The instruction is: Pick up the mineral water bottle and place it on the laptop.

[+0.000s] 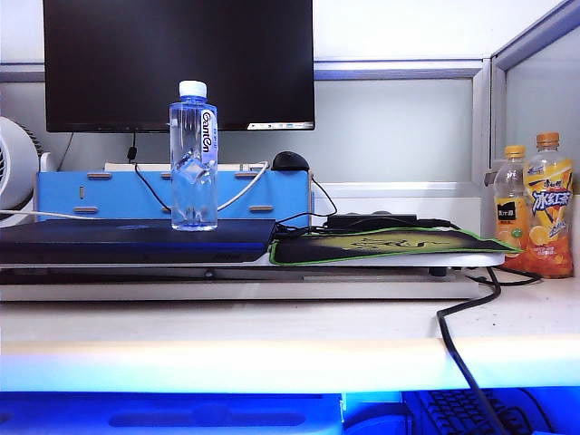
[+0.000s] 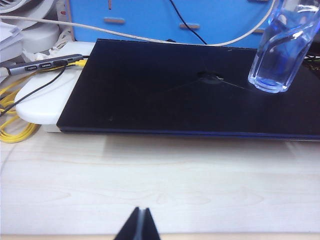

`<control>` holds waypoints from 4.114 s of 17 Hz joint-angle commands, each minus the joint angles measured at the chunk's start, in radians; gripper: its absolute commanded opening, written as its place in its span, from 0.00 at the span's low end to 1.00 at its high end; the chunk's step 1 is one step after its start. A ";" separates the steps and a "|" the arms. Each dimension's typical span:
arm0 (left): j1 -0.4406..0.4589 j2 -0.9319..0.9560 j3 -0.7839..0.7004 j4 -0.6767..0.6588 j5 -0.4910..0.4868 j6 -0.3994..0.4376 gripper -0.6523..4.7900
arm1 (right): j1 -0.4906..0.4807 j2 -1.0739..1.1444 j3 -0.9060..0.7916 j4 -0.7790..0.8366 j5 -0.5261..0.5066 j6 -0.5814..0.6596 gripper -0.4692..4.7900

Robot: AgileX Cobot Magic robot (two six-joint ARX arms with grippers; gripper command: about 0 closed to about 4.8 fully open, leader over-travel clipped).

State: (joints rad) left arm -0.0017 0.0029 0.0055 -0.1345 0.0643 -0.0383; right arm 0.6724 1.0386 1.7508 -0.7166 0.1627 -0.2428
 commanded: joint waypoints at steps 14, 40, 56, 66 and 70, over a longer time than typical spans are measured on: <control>0.000 -0.002 0.002 0.008 0.003 0.001 0.12 | 0.001 -0.486 -0.087 -0.584 0.177 0.124 0.93; 0.000 -0.002 0.002 0.008 0.003 0.001 0.12 | -0.003 -0.816 -1.703 0.626 0.087 0.371 0.97; 0.000 -0.002 0.002 0.008 0.003 0.001 0.12 | -0.546 -1.020 -1.746 0.691 -0.130 0.349 0.97; 0.000 -0.002 0.002 0.008 0.003 0.001 0.12 | -0.714 -1.034 -1.746 0.603 -0.210 0.338 0.97; 0.000 -0.002 0.002 0.008 0.003 0.001 0.12 | -0.714 -1.034 -1.746 0.548 -0.210 0.211 0.97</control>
State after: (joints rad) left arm -0.0017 0.0029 0.0055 -0.1345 0.0643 -0.0383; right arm -0.0418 0.0048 0.0063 -0.1719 -0.0456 -0.0128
